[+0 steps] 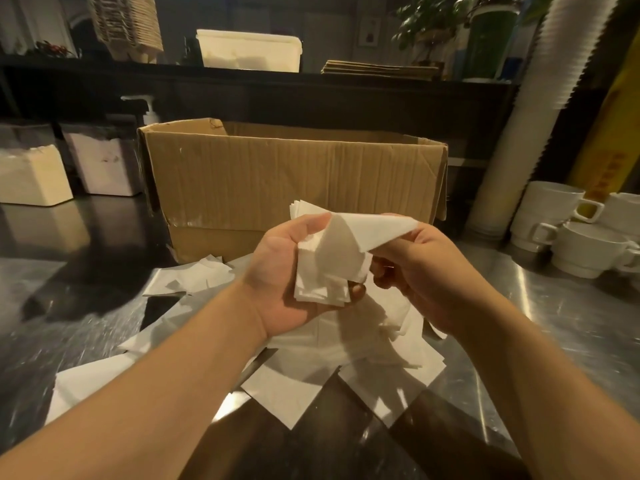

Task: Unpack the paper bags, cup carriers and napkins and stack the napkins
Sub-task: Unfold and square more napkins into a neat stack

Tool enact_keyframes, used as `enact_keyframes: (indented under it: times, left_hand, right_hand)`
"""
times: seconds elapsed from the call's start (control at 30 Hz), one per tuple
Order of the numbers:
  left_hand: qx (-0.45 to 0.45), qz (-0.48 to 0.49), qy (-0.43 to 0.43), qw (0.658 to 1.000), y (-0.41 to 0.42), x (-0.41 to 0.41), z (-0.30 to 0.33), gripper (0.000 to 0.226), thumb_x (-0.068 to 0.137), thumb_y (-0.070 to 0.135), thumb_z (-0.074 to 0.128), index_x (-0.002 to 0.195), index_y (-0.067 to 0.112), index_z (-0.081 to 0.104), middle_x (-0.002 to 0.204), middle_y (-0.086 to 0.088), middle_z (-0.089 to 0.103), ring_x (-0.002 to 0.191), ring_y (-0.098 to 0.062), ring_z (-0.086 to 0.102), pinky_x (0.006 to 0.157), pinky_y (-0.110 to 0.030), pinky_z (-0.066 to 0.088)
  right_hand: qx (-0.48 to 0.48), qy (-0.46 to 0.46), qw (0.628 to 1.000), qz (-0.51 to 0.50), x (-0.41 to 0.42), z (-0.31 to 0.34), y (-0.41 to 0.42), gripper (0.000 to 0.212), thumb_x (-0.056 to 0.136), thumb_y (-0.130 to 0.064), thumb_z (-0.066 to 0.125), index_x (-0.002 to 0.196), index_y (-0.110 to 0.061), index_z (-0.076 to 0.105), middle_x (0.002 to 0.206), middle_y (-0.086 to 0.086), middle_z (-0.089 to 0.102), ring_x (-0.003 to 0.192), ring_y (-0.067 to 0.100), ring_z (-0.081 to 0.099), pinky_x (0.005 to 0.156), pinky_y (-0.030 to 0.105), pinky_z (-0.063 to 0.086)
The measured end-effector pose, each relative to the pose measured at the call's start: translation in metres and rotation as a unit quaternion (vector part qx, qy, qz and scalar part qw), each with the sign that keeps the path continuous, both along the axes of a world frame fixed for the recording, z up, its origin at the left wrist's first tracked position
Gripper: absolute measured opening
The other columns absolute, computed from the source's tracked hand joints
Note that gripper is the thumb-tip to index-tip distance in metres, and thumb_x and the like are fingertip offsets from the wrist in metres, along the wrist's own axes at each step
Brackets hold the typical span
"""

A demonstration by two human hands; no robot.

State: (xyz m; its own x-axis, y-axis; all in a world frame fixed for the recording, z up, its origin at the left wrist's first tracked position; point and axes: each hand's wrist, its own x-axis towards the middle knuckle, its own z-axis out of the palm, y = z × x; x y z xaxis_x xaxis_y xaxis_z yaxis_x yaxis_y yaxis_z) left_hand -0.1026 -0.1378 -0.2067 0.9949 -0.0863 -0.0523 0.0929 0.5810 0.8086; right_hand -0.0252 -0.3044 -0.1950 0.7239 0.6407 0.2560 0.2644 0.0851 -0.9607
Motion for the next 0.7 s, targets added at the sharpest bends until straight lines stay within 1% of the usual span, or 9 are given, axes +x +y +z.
enact_keyframes:
  times: [0.07,0.13,0.2,0.3,0.4,0.53,0.6,0.67,0.7]
  left_hand:
    - [-0.005,-0.008,0.0,1.0,-0.0015,0.0009,-0.0022,0.057,0.097,0.046,0.054,0.132,0.004,0.068,0.116,-0.019,0.062,0.099,-0.036,0.061,0.086,-0.048,0.052]
    - [-0.005,-0.005,0.005,1.0,-0.0019,0.0009,-0.003,0.059,0.096,0.055,0.054,0.126,0.007,0.073,0.113,-0.018,0.067,0.098,-0.035,0.065,0.089,-0.049,0.054]
    - [0.0,-0.012,0.003,1.0,-0.0006,0.0015,-0.0045,0.065,0.097,0.059,0.053,0.134,0.008,0.068,0.12,-0.019,0.066,0.101,-0.035,0.065,0.095,-0.05,0.052]
    - [0.018,-0.032,0.01,0.999,-0.0005,0.001,-0.0046,0.065,0.097,0.057,0.055,0.141,0.01,0.063,0.13,-0.019,0.06,0.106,-0.033,0.06,0.098,-0.049,0.046]
    - [0.039,-0.039,0.036,0.998,-0.0027,-0.0001,-0.0043,0.06,0.098,0.057,0.052,0.139,0.014,0.065,0.119,-0.018,0.064,0.099,-0.03,0.062,0.092,-0.046,0.048]
    - [0.037,-0.068,0.039,0.996,-0.0022,0.0005,-0.0055,0.068,0.099,0.063,0.052,0.149,0.017,0.052,0.121,-0.019,0.06,0.1,-0.031,0.063,0.089,-0.047,0.051]
    - [0.039,-0.073,0.043,0.996,-0.0011,0.0008,-0.0057,0.072,0.097,0.068,0.049,0.147,0.017,0.052,0.121,-0.02,0.061,0.101,-0.033,0.064,0.089,-0.047,0.054]
    - [0.045,-0.076,0.041,0.995,-0.0001,0.0004,-0.0052,0.073,0.097,0.073,0.041,0.142,0.017,0.057,0.119,-0.02,0.065,0.101,-0.035,0.066,0.092,-0.048,0.054]
    - [0.048,-0.079,0.037,0.995,0.0,0.0001,-0.0048,0.075,0.097,0.075,0.039,0.141,0.017,0.059,0.119,-0.02,0.067,0.101,-0.036,0.067,0.095,-0.05,0.053]
  right_hand:
    - [0.0,0.018,1.0,-0.017,-0.0007,-0.002,0.0032,0.014,0.096,-0.015,0.067,0.101,-0.027,0.072,0.077,-0.009,0.073,0.071,0.013,0.062,0.067,0.026,0.055]
    - [-0.013,0.02,0.999,-0.022,-0.0002,-0.004,0.0053,0.012,0.096,-0.017,0.067,0.101,-0.027,0.073,0.087,-0.012,0.077,0.08,0.014,0.073,0.066,0.028,0.059]
    - [-0.016,0.009,0.999,-0.039,-0.002,-0.0046,0.0063,0.01,0.095,-0.019,0.069,0.099,-0.027,0.073,0.091,-0.013,0.077,0.085,0.01,0.075,0.063,0.026,0.06]
    - [-0.011,-0.071,0.993,-0.089,-0.0024,-0.0064,0.0066,0.019,0.09,-0.02,0.075,0.107,-0.025,0.069,0.097,-0.006,0.075,0.088,0.01,0.073,0.07,0.026,0.062]
    - [0.034,-0.113,0.987,-0.109,-0.0012,-0.0061,0.0051,0.03,0.09,-0.019,0.075,0.115,-0.032,0.064,0.097,0.001,0.064,0.084,0.01,0.07,0.069,0.026,0.061]
    - [0.037,-0.18,0.973,-0.136,0.0009,-0.0041,0.0035,0.011,0.093,-0.027,0.07,0.097,-0.037,0.071,0.1,-0.007,0.068,0.091,0.013,0.066,0.074,0.03,0.062]
    - [0.035,-0.174,0.975,-0.137,0.0019,-0.0038,0.0031,0.009,0.094,-0.025,0.069,0.093,-0.034,0.072,0.094,-0.015,0.07,0.091,0.009,0.067,0.075,0.028,0.062]
    - [0.043,-0.134,0.983,-0.114,0.0028,-0.0014,0.0014,0.008,0.094,-0.022,0.068,0.093,-0.029,0.072,0.089,-0.016,0.072,0.091,0.006,0.068,0.075,0.024,0.06]
    - [0.048,-0.112,0.988,-0.098,0.0033,0.0,0.0002,0.008,0.094,-0.022,0.067,0.092,-0.028,0.071,0.089,-0.014,0.072,0.092,0.01,0.069,0.076,0.025,0.06]
